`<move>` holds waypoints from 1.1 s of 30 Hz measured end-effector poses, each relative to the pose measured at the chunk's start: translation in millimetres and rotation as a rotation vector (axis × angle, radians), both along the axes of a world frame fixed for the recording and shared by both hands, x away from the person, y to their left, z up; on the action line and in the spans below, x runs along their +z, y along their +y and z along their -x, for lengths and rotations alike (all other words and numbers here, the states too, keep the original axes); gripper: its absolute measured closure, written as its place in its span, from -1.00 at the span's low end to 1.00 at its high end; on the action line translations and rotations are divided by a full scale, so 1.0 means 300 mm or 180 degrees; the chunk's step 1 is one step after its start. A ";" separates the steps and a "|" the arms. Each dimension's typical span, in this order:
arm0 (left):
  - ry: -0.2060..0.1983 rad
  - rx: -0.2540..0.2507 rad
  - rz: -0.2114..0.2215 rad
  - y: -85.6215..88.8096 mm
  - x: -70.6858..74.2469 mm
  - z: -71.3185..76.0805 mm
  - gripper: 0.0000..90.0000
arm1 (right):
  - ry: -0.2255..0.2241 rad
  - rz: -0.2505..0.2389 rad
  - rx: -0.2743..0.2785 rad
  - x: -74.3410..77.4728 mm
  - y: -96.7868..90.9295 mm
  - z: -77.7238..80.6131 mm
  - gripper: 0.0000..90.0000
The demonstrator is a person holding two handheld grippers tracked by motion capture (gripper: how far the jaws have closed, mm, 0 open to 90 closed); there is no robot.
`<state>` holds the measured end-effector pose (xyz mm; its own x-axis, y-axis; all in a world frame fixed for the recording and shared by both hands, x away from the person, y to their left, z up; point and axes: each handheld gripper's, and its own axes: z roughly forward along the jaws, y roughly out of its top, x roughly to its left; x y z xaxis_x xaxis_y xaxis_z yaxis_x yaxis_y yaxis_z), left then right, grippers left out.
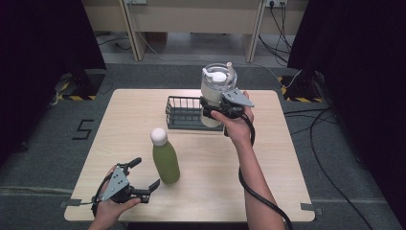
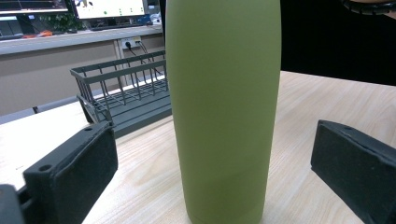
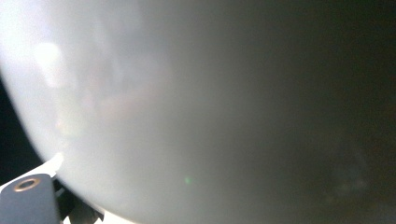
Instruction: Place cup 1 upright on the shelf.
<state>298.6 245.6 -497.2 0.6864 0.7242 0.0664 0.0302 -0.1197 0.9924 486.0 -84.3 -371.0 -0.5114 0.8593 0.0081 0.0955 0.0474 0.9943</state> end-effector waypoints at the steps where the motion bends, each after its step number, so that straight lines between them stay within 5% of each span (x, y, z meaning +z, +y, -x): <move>1: 0.0000 0.0000 0.0000 0.000 0.000 0.000 -1.00 | 0.0000 -0.0002 -0.0001 0.001 0.003 -0.003 -0.77; 33: 0.0009 -0.0008 -0.0008 -0.002 -0.003 0.000 -1.00 | 0.0028 0.0060 -0.0055 0.023 0.049 -0.100 -0.77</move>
